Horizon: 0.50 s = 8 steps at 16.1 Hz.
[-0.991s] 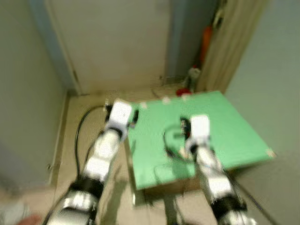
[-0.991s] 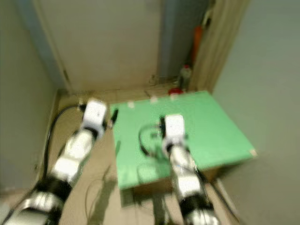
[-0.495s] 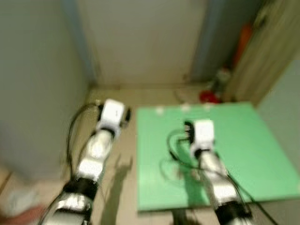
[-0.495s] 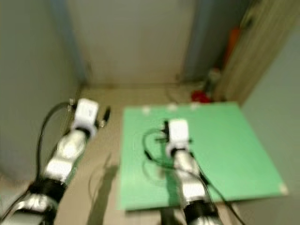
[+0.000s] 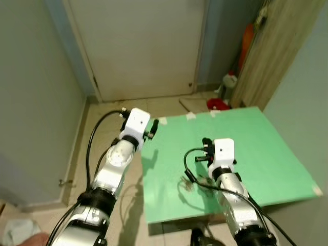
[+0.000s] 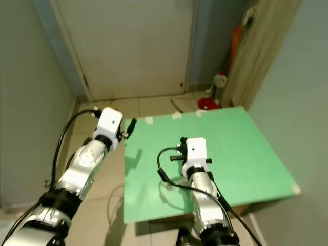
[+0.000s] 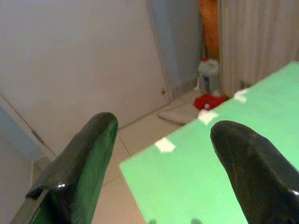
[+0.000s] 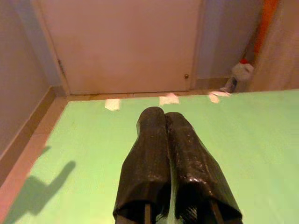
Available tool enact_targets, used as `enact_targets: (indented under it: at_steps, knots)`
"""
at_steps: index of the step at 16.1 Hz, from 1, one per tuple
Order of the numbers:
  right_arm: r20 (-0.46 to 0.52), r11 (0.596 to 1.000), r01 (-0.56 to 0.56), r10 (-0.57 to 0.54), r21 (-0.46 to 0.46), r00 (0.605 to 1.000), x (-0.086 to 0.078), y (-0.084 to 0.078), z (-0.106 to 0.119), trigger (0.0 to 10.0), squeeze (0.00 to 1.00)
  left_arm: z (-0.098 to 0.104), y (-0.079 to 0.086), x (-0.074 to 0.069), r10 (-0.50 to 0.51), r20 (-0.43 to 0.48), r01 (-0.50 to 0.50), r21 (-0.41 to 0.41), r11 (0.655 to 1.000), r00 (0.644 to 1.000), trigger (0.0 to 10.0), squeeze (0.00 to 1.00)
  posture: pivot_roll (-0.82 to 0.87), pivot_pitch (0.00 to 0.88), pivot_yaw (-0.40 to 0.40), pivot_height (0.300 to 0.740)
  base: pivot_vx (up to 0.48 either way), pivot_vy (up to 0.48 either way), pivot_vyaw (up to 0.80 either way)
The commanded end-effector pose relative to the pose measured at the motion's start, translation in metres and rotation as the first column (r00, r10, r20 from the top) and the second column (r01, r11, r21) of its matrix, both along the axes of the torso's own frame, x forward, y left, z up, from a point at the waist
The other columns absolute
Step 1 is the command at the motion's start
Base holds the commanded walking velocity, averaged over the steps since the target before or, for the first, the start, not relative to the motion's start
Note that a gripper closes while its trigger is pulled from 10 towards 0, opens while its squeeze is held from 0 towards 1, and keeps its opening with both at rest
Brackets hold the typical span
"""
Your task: Hang keys on a hook
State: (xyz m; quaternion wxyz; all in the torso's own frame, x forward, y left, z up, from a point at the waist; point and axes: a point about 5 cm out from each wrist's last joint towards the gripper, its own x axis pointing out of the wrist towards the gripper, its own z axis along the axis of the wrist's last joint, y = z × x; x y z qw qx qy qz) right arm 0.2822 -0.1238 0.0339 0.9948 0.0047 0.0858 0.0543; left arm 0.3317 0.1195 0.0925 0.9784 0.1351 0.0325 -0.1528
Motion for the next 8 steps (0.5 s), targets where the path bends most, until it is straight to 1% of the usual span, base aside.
enact_targets:
  at_steps: [1,2,3,4,5,6,7,8]
  knots:
    - [-0.001,1.0,0.022,-0.022,0.017,1.0,0.008,0.0,0.002,10.0,0.0,0.002,0.007,-0.006,-0.007,0.0,0.007,0.0,1.0,1.0,10.0,0.0,0.0,0.085,0.062,0.74,0.0,0.0,0.0]
    - [-0.017,0.999,0.031,-0.031,0.028,0.999,0.011,0.002,-0.001,10.0,0.0,0.005,0.02,-0.019,-0.026,0.025,0.026,0.027,0.999,0.999,10.0,0.0,0.05,0.119,0.071,0.74,0.0,0.0,0.0]
    - [-0.031,0.999,0.04,-0.039,0.03,0.999,0.014,0.004,-0.003,10.0,0.0,0.006,0.036,-0.043,-0.072,0.021,0.07,0.062,0.996,0.997,10.0,0.0,0.1,0.161,0.077,0.74,0.0,0.0,0.0]
    - [-0.039,0.999,0.045,-0.043,0.027,0.998,0.016,0.005,-0.005,10.0,0.0,0.006,0.046,-0.057,-0.087,0.007,0.086,0.076,0.993,0.996,10.0,0.0,0.14,0.187,0.078,0.74,0.0,0.0,0.0]
    - [-0.057,0.999,0.038,-0.036,0.028,0.998,0.02,0.007,-0.006,10.0,0.1,-0.001,0.07,-0.092,-0.095,-0.048,0.101,0.148,0.984,0.994,10.0,0.0,0.19,0.22,0.081,0.74,0.0,0.0,0.0]
    - [-0.08,0.999,0.031,-0.03,0.02,0.996,0.022,0.007,-0.008,10.0,1.0,-0.004,0.081,-0.11,-0.068,-0.083,0.08,0.155,0.985,0.994,10.0,0.0,0.23,0.238,0.078,0.74,0.0,0.0,0.0]
    - [-0.094,0.999,0.036,-0.033,0.031,0.995,0.024,0.006,-0.008,10.0,1.0,-0.003,0.085,-0.122,-0.059,-0.096,0.074,0.159,0.985,0.994,10.0,0.0,0.25,0.251,0.072,0.74,0.0,0.0,0.0]
    - [-0.1,0.999,0.038,-0.036,0.019,0.994,0.027,0.005,-0.008,10.0,1.0,0.0,0.085,-0.134,-0.051,-0.103,0.068,0.161,0.985,0.993,10.0,0.0,0.27,0.264,0.061,0.74,0.0,0.0,0.0]
